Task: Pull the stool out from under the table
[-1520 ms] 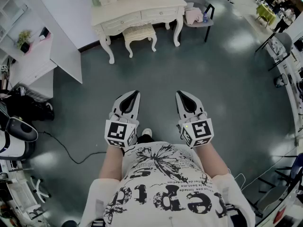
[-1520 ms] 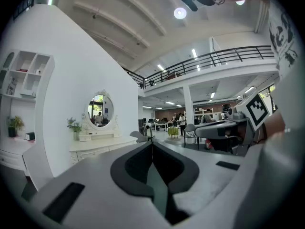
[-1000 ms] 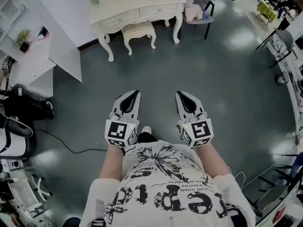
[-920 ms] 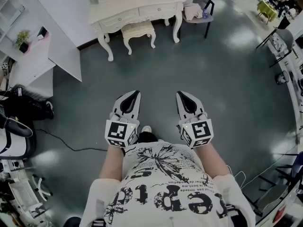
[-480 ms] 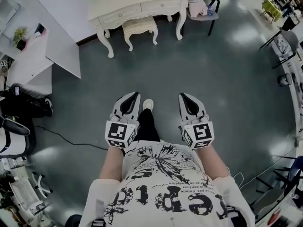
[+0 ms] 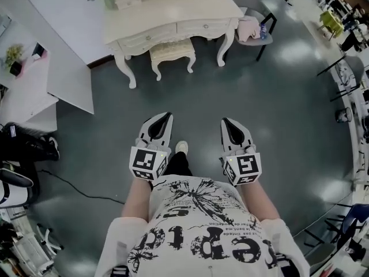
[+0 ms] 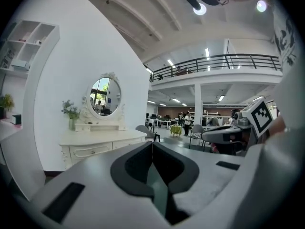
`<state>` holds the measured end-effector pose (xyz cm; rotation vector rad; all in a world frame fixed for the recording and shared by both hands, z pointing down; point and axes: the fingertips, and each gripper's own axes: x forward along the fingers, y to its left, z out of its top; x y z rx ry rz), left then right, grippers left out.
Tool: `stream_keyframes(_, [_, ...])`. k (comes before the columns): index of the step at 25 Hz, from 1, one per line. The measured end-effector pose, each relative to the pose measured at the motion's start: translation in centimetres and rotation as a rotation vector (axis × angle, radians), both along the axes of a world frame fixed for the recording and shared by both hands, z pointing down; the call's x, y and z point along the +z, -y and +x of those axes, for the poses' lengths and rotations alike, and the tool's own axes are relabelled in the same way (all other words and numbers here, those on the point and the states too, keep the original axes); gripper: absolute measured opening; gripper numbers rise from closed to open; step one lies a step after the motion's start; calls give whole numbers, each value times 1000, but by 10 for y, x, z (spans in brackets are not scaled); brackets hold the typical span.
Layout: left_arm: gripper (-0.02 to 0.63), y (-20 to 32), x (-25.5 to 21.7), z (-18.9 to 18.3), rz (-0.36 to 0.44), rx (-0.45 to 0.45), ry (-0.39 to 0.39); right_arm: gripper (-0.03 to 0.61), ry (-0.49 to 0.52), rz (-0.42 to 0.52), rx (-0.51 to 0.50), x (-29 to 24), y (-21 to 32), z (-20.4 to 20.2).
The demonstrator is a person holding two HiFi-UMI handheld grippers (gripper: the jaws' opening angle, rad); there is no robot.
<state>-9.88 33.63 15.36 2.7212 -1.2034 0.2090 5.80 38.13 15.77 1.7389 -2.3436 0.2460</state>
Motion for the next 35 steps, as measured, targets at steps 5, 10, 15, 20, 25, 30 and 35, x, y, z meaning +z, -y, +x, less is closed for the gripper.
stream_keyframes(5, [18,113,-8,-15,20,-14,-6,15,-20,-8,1,-1,107,-7])
stream_keyframes(10, [18,186,-2,-19,6,-30,7,15,-10,-21,-6,5,185,-9])
stream_keyframes(15, [18,238,26,-20,-63,-75,30,15,-2,-78,-61,30,252,-10])
stream_keyframes(20, [18,296,48,-11,-95,-170,49,15,0,-109,-174,55,333,-4])
stream_keyframes(25, [18,364,58,5,-121,-271,40,15,-4,-133,-293,71,423,6])
stream_keyframes(30, [18,420,77,17,-118,-366,11,15,5,-201,-391,106,491,13])
stream_keyframes(35, [18,448,126,25,-164,-407,-16,15,-14,-256,-415,162,531,18])
